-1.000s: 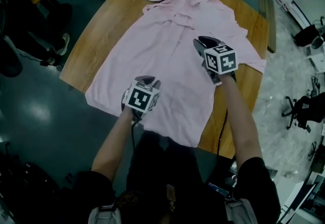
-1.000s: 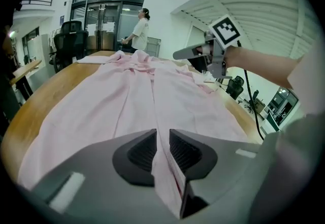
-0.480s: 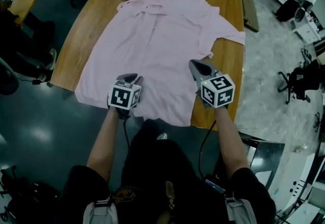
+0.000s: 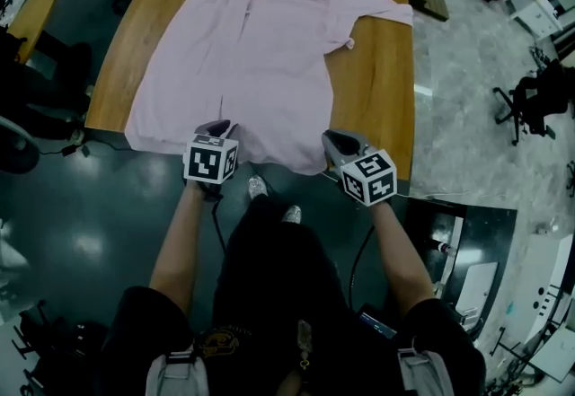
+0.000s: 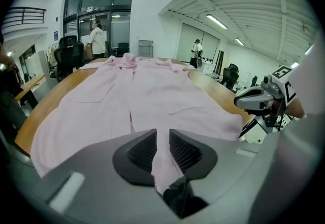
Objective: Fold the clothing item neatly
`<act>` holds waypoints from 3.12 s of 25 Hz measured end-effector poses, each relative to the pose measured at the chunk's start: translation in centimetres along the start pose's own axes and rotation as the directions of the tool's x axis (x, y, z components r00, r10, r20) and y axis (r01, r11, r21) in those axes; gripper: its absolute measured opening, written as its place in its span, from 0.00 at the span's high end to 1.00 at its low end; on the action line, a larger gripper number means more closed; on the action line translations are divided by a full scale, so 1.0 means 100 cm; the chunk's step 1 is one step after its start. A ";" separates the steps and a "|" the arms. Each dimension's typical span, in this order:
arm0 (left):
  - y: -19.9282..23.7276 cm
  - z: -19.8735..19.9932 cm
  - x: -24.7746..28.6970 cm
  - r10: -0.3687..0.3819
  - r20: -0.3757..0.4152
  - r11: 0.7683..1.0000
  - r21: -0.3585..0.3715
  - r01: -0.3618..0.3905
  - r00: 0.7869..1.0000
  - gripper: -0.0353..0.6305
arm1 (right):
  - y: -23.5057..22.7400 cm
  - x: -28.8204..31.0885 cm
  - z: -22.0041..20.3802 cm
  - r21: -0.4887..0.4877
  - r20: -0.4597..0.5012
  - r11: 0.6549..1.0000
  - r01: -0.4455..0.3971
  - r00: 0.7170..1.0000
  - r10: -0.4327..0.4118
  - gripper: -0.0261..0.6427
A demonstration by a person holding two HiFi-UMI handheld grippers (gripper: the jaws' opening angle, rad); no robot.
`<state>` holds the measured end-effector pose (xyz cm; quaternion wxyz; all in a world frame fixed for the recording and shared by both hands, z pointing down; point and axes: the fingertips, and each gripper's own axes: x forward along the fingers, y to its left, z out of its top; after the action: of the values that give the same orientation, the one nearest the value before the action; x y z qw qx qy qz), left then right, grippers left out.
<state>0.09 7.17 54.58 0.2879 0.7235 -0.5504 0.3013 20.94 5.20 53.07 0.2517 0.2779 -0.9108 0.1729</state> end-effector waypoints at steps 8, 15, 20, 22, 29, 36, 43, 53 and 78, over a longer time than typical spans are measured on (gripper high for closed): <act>-0.002 -0.037 -0.012 0.005 -0.018 0.999 0.036 -0.005 1.000 0.82 | 0.043 -0.021 -0.054 0.022 -0.065 0.998 0.057 0.996 -0.056 0.93; 0.005 -0.067 -0.014 -0.048 -0.038 0.996 0.076 0.050 0.998 0.82 | 0.044 -0.003 -0.124 0.134 -0.251 0.971 0.199 0.954 -0.161 0.72; 0.000 -0.092 -0.002 -0.076 -0.097 0.992 0.096 0.085 0.992 0.74 | 0.030 0.019 -0.137 0.209 -0.213 0.939 0.272 0.950 -0.227 0.71; -0.004 -0.098 0.003 -0.102 -0.108 0.988 0.102 0.113 0.989 0.73 | 0.033 0.021 -0.135 0.222 -0.198 0.936 0.274 0.952 -0.231 0.71; 0.007 -0.092 -0.005 -0.063 -0.076 0.992 0.105 0.071 0.995 0.93 | 0.062 0.021 -0.138 0.158 -0.246 0.958 0.238 0.949 -0.195 0.95; 0.033 -0.110 -0.016 -0.034 -0.096 0.995 0.092 0.043 0.995 0.93 | 0.093 0.021 -0.163 0.181 -0.296 0.956 0.230 0.940 -0.170 0.95; 0.039 -0.098 -0.033 -0.045 -0.046 0.996 0.081 0.049 0.998 0.88 | 0.093 0.002 -0.150 0.157 -0.293 0.944 0.290 0.926 -0.236 0.90; 0.031 0.012 -0.084 -0.113 0.174 0.984 0.153 0.086 0.978 0.92 | 0.066 -0.038 -0.010 0.056 -0.073 0.933 0.356 0.933 -0.352 0.90; 0.084 0.307 -0.029 0.004 0.348 0.947 0.300 -0.115 0.937 0.94 | -0.072 0.064 0.303 -0.173 0.312 0.965 0.197 0.940 -0.136 0.96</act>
<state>-5.04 -15.89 33.07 0.0586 0.7843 -0.5586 0.2634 9.63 -16.96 33.25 0.1527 0.3501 -0.9241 0.0140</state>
